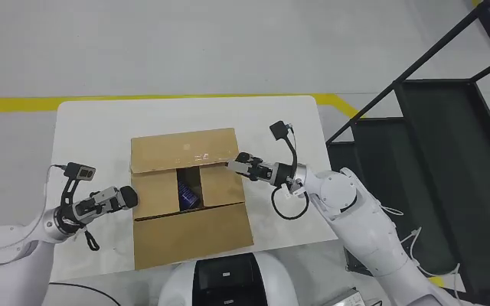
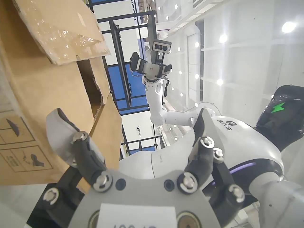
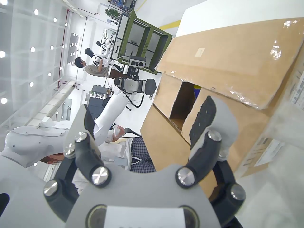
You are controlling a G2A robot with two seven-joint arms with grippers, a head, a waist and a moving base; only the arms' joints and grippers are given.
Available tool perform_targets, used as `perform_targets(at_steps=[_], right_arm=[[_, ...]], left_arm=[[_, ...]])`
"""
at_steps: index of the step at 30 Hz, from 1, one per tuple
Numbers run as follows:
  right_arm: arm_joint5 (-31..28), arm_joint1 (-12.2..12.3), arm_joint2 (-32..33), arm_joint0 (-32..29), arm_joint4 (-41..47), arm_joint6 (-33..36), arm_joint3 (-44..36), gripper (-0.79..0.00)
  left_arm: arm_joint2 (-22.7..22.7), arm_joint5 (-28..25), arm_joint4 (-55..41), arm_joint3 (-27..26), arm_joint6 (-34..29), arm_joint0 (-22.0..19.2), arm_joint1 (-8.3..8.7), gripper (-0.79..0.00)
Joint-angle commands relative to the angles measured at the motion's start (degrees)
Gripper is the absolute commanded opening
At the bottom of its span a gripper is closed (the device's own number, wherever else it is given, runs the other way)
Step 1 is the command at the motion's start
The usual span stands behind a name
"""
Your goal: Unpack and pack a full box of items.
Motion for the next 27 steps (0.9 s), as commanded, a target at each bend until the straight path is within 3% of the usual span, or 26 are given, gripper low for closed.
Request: perform_targets(at_steps=[1, 6, 8, 13, 16, 27], right_arm=[[0.0, 0.0, 0.0, 0.0, 0.0, 0.0, 0.0, 0.0], [0.0, 0.0, 0.0, 0.0, 0.0, 0.0, 0.0, 0.0], [0.0, 0.0, 0.0, 0.0, 0.0, 0.0, 0.0, 0.0], [0.0, 0.0, 0.0, 0.0, 0.0, 0.0, 0.0, 0.0], [0.0, 0.0, 0.0, 0.0, 0.0, 0.0, 0.0, 0.0], [0.0, 0.0, 0.0, 0.0, 0.0, 0.0, 0.0, 0.0]], left_arm=[[0.0, 0.0, 0.01, 0.0, 0.0, 0.0, 0.0, 0.0], [0.65, -1.29, 5.84, -0.13, 5.56, -0.6, -0.11, 0.0], [2.51, -2.09, 4.08, 1.25, 7.39, -1.23, -0.58, 0.0], [6.82, -3.31, 2.96, 6.84, 7.74, -5.25, -1.45, 0.0], [9.04, -4.52, -2.72, 8.6, 5.69, -7.31, -2.19, 0.0], [11.0, -7.17, -5.21, 12.89, 7.18, -13.02, -3.26, 0.0]])
